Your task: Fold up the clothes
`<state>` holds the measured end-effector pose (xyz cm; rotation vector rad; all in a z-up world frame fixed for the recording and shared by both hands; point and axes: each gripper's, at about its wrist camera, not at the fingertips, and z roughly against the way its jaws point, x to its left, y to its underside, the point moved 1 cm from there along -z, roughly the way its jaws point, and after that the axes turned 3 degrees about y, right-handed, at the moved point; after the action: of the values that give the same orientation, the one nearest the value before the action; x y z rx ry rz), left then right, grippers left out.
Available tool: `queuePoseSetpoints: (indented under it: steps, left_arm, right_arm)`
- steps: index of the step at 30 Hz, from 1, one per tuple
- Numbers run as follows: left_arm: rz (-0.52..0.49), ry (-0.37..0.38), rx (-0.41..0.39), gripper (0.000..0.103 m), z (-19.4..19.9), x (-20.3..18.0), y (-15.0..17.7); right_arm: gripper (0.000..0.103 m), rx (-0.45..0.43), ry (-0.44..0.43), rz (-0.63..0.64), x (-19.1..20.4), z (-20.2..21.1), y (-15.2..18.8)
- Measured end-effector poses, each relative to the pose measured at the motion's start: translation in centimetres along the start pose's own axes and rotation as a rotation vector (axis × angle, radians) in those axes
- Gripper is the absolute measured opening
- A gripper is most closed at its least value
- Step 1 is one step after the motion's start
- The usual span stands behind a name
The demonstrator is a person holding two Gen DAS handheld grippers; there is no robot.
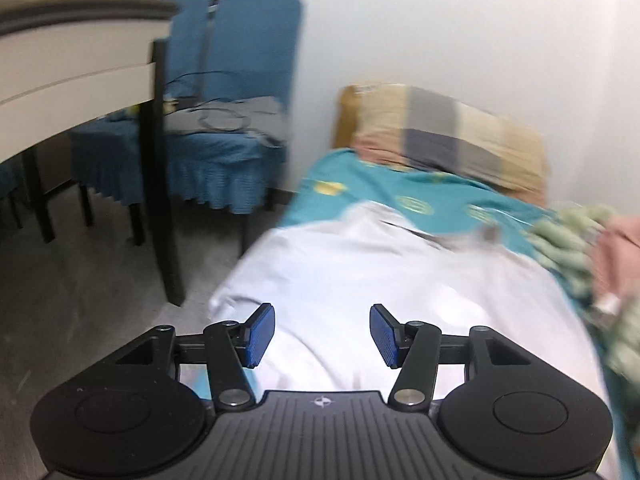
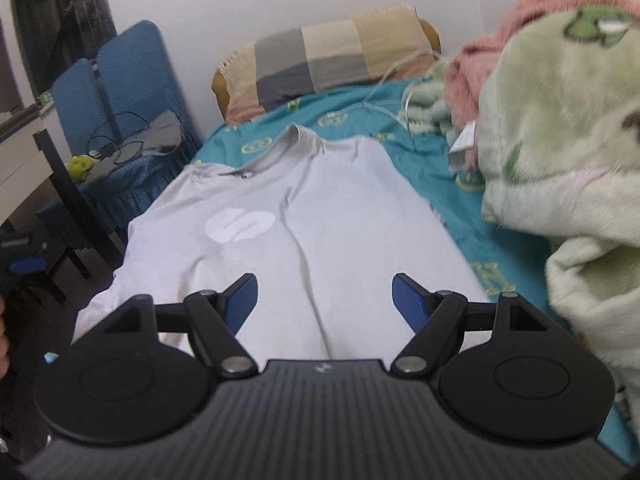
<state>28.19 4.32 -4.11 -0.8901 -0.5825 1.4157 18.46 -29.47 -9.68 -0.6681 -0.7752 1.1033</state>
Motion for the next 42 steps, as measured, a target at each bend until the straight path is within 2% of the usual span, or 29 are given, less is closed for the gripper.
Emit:
queuePoseSetpoints:
  steps: [2, 9, 12, 16, 20, 24, 32, 42]
  left_arm:
    - [-0.026, 0.030, 0.000, 0.057, 3.1, -2.6, 1.7]
    - [-0.095, 0.084, -0.013, 0.063, 9.2, -8.2, 7.9]
    - [-0.069, 0.086, -0.014, 0.064, 9.7, -7.6, 8.6]
    - [-0.035, 0.090, -0.016, 0.079, 10.2, -6.7, 9.6]
    - [-0.005, 0.093, -0.017, 0.082, 10.7, -5.9, 10.5]
    - [-0.019, 0.081, -0.016, 0.085, 10.5, -5.9, 10.6]
    - [-0.049, 0.064, -0.024, 0.099, 9.9, -6.2, 11.0]
    - [-0.069, 0.041, -0.005, 0.103, 8.4, -6.4, 12.1]
  right_arm:
    - [0.076, -0.017, -0.004, -0.001, -0.3, 1.0, -0.1]
    - [0.076, -0.075, -0.011, 0.007, -0.6, 4.2, 0.3]
    - [0.076, -0.084, -0.013, 0.006, -0.7, 5.4, 0.6]
    - [0.076, -0.104, -0.019, -0.001, -0.7, 6.6, 0.7]
    - [0.075, -0.129, -0.021, -0.004, -0.7, 7.1, 0.6]
    - [0.073, -0.137, -0.021, -0.005, -0.7, 7.1, 0.5]
    - [0.072, -0.120, -0.001, -0.024, -1.2, 5.5, 0.6]
    - [0.072, -0.090, -0.005, -0.063, -1.6, 4.2, 0.6]
